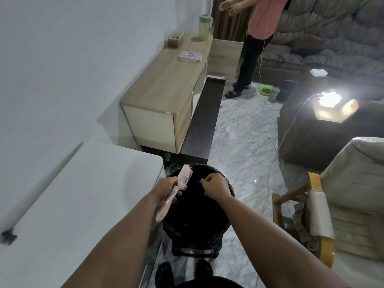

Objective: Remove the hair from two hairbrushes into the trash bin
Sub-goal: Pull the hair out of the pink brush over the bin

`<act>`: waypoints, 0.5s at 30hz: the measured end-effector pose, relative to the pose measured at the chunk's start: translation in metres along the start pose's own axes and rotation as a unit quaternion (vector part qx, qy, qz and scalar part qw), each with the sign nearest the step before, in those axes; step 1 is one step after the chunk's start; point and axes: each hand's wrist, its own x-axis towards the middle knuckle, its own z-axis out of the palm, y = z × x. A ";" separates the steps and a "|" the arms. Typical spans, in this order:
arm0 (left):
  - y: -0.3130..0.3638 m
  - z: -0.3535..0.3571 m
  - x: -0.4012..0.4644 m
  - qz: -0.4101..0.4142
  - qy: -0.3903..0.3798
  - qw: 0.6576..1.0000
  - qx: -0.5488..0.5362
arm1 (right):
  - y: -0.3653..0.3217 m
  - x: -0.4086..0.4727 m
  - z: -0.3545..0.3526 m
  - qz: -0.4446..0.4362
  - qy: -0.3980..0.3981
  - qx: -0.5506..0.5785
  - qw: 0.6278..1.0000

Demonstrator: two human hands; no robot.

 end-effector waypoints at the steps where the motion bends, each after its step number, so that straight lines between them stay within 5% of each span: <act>1: 0.001 0.003 -0.003 0.002 0.011 1.000 -0.002 | -0.002 -0.001 0.000 0.006 -0.012 0.001 1.000; 5: 0.002 0.006 -0.008 0.011 0.027 1.000 -0.004 | -0.004 -0.002 0.009 0.042 -0.111 0.031 0.993; 9: 0.000 0.015 -0.008 0.032 0.037 0.998 0.036 | -0.025 -0.005 0.020 0.020 -0.073 0.152 0.986; 15: -0.001 0.022 -0.009 0.121 0.034 0.979 0.158 | -0.025 -0.002 0.024 -0.016 -0.129 0.148 0.980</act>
